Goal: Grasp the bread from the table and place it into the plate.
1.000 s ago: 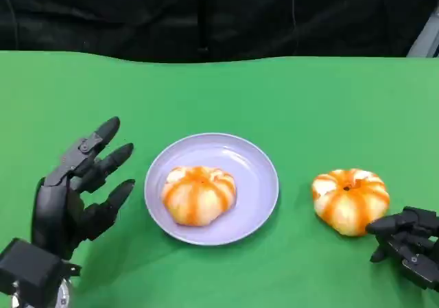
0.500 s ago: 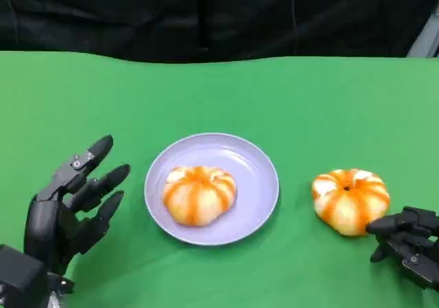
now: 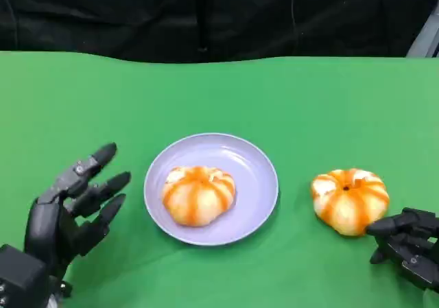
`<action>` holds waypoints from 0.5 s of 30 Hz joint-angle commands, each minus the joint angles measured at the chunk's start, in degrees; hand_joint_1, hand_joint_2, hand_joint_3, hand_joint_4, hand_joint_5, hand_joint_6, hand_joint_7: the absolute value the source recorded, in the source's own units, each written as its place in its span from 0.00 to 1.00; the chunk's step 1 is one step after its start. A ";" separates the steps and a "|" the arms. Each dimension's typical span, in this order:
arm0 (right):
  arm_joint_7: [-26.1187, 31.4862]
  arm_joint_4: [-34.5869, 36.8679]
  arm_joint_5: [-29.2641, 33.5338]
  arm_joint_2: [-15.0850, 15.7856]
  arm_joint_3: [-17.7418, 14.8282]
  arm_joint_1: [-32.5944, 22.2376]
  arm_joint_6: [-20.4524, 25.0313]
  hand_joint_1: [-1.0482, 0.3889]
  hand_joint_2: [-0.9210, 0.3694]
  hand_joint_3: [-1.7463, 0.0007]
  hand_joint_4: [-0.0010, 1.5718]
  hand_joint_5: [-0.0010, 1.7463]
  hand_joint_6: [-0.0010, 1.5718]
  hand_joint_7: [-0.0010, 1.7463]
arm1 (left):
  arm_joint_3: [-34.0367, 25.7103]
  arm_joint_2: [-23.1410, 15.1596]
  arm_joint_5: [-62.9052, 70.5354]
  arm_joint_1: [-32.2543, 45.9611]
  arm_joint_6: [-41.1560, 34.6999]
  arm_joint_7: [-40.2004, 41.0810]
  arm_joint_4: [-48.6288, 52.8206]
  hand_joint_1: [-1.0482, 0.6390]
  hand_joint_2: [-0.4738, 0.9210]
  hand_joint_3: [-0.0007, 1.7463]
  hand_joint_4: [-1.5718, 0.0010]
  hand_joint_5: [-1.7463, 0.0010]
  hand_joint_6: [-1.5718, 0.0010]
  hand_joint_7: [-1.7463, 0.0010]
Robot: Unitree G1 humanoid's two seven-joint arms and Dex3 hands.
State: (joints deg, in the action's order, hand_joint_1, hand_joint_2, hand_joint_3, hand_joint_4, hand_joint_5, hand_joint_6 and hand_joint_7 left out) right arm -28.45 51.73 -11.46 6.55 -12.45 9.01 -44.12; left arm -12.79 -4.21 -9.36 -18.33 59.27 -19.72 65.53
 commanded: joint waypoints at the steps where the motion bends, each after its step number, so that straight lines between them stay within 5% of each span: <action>1: 0.04 -0.30 -0.72 0.88 -0.42 -0.16 -0.13 0.71 0.00 0.79 0.49 0.78 0.62 0.36 | 1.32 -3.54 1.31 0.71 -1.21 -4.43 1.19 0.66 0.88 0.39 0.20 0.84 0.16 0.95; 10: -0.05 -0.29 -0.68 0.95 -0.43 -0.14 -0.26 0.70 0.00 0.79 0.49 0.78 0.62 0.36 | 1.88 -4.42 1.90 0.61 -1.52 -6.69 1.30 0.66 0.83 0.48 0.20 0.80 0.12 0.97; 12: -0.13 -0.28 -0.64 1.06 -0.42 -0.09 -0.38 0.72 0.00 0.79 0.49 0.79 0.62 0.37 | 2.89 -5.27 2.92 0.61 -1.79 -7.74 1.24 0.68 0.75 0.59 0.30 0.45 0.11 0.83; 15: 0.03 -0.36 -0.52 1.13 -0.42 -0.15 -0.46 0.71 0.00 0.79 0.49 0.79 0.62 0.37 | 2.96 -5.38 2.80 0.58 -2.67 -8.19 1.10 0.69 0.72 0.64 0.37 0.25 0.28 0.49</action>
State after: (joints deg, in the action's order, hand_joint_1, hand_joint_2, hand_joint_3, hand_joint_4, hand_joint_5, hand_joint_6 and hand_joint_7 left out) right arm -28.48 51.71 -11.48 6.60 -12.55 9.00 -44.13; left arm -9.77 -8.21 -6.66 -17.70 57.57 -27.32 66.59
